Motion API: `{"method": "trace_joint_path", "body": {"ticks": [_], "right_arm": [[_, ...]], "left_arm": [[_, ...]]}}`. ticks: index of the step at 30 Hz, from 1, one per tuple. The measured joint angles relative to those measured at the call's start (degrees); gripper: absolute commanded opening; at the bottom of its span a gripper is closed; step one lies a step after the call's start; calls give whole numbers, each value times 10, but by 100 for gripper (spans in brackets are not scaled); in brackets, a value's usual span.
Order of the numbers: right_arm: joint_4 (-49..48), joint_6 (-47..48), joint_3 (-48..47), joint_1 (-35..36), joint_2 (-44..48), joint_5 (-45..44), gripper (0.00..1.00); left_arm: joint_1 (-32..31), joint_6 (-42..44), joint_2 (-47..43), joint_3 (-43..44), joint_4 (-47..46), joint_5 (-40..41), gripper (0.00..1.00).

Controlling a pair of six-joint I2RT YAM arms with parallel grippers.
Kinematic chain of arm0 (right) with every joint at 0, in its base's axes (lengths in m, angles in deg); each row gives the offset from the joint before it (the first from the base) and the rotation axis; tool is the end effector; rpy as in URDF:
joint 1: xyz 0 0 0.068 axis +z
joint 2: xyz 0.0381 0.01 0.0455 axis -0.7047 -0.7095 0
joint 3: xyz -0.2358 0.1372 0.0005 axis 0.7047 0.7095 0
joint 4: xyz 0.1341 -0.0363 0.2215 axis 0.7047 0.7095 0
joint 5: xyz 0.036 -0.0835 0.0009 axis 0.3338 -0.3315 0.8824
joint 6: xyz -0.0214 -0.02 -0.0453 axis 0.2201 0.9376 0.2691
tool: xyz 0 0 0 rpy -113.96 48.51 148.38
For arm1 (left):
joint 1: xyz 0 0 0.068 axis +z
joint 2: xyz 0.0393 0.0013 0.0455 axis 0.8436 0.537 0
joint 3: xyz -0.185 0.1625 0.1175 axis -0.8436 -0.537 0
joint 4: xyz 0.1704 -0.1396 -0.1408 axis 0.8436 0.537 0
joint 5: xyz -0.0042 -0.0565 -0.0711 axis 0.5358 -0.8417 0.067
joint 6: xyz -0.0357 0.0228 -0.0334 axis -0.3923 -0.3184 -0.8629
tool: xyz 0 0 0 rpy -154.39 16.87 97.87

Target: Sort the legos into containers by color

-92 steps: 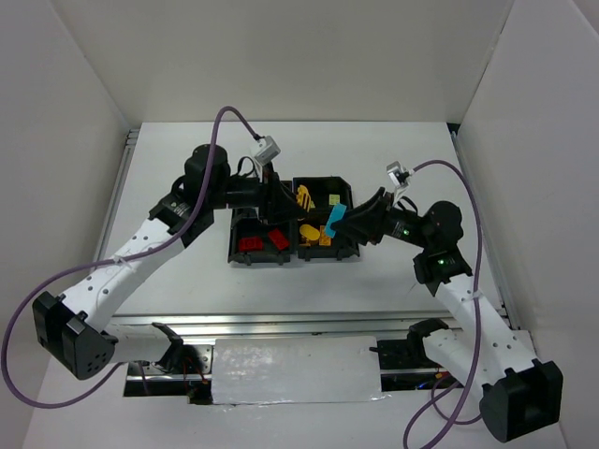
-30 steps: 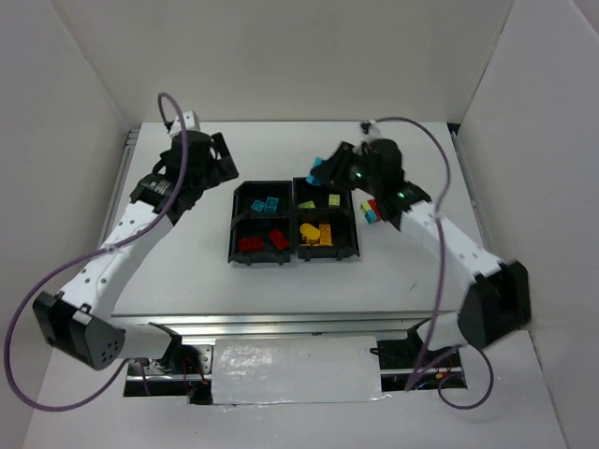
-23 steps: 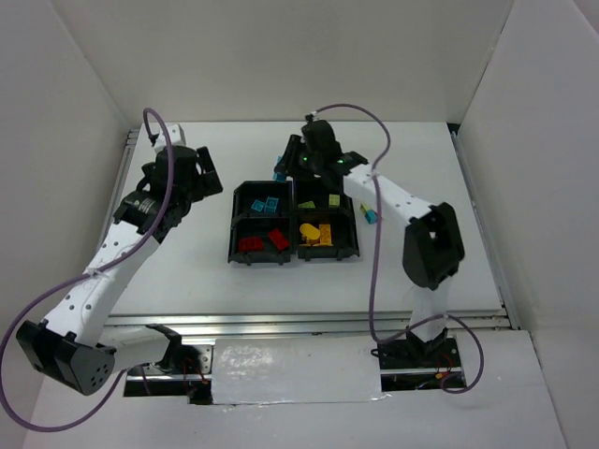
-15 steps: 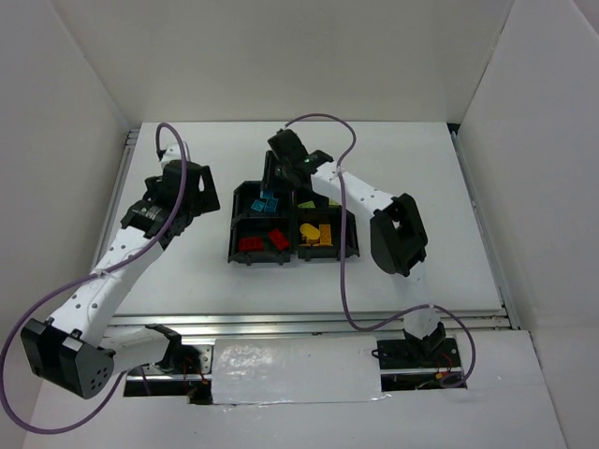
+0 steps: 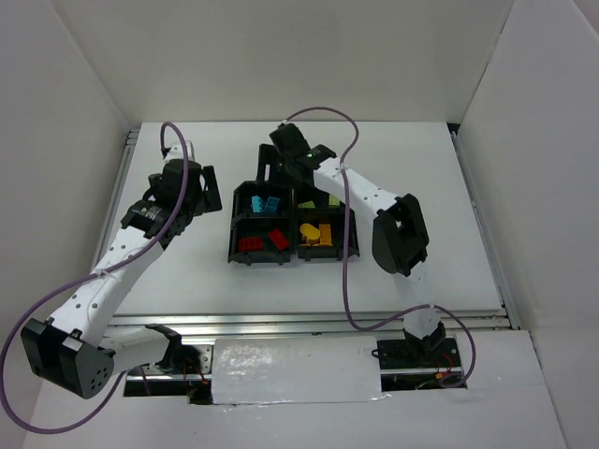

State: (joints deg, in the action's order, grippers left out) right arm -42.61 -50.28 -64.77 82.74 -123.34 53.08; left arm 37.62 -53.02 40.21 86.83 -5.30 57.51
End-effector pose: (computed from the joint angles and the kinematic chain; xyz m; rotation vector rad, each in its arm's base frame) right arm 0.3923 0.3041 0.2700 -0.0445 2.4144 0.5739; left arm 0.2393 -0.0693 0.3518 -0.3703 2.0612 0.0418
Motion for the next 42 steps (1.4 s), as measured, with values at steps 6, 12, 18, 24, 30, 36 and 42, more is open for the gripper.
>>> {"method": "trace_joint_path", "body": {"ticks": [6, 12, 18, 24, 30, 36, 42], "right_arm": [[-2, 7, 51, -51, 55, -2, 85], [2, 32, 184, -203, 170, -57, 90], [5, 52, 282, -287, 195, -83, 90], [9, 66, 355, -284, 189, -54, 90], [10, 82, 360, -289, 160, -45, 88], [14, 104, 346, -296, 125, -45, 87], [15, 137, 307, -299, 99, -15, 78]], "left_arm": [[0, 2, 0, 0, -3, -5, 99], [0, 2, 0, 0, -8, -21, 100], [0, 2, 8, 0, -12, -36, 99], [0, 4, 18, 0, -14, -55, 100], [0, 8, 19, 0, -15, -71, 100], [0, 16, 19, 0, -16, -81, 99], [0, 17, 19, 0, -18, -89, 99]]}}
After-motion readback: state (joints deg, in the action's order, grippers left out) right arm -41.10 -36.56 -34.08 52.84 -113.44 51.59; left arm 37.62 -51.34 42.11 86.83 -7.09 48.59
